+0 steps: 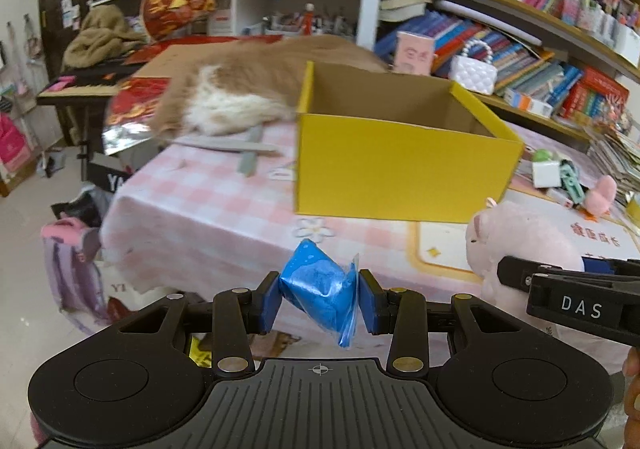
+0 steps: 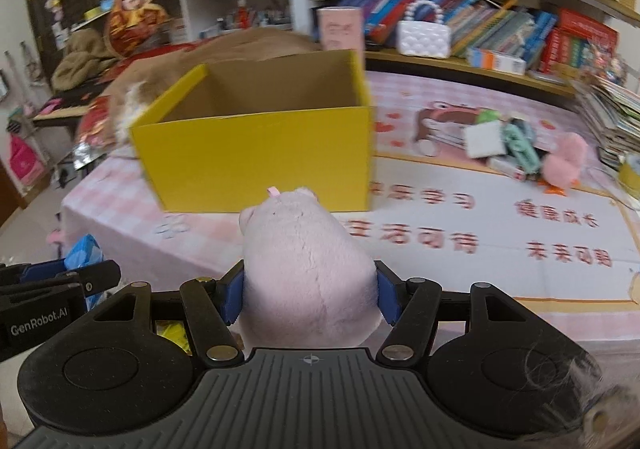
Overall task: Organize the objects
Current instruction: 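Carry the blue bag and pink pig over the yellow box with both grippers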
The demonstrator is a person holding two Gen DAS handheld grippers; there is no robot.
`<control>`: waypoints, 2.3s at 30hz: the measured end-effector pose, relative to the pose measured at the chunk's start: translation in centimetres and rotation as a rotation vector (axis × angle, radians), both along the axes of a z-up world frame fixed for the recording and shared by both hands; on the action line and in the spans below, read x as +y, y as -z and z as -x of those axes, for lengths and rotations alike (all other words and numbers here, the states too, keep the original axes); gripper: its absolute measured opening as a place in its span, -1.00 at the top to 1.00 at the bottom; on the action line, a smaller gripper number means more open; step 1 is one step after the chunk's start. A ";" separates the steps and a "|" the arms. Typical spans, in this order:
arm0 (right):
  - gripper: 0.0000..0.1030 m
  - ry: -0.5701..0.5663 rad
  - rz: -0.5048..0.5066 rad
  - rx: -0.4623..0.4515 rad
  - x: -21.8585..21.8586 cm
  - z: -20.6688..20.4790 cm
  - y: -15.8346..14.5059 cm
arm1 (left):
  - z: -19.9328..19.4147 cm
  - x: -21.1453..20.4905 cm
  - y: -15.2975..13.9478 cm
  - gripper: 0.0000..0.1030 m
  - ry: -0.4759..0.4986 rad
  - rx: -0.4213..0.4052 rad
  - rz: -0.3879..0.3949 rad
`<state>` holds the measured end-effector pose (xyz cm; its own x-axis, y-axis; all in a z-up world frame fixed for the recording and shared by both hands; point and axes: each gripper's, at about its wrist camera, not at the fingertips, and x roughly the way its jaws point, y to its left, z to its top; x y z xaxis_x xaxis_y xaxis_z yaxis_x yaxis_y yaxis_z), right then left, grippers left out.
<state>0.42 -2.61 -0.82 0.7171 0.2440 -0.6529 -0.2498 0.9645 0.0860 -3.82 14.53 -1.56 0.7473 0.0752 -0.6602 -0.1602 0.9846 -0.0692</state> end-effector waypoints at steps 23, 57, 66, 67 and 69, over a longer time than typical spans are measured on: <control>-0.17 -0.021 0.047 -0.026 3.8 1.4 -0.8 | 1.2 2.6 -0.1 0.26 0.029 -0.034 0.025; -0.17 0.017 -0.037 -0.247 1.8 -9.6 -7.4 | -11.0 1.4 -7.1 0.26 0.047 -0.269 0.037; -0.17 -0.057 0.035 -0.212 2.3 -16.6 -4.7 | -16.6 0.1 -4.9 0.26 0.044 -0.192 0.016; -0.17 -0.072 0.039 -0.194 2.3 -17.4 -4.2 | -17.1 0.0 -4.7 0.26 0.042 -0.181 0.012; -0.17 -0.105 0.050 -0.162 2.4 -18.8 -3.4 | -18.1 -0.2 -4.2 0.26 0.037 -0.161 0.001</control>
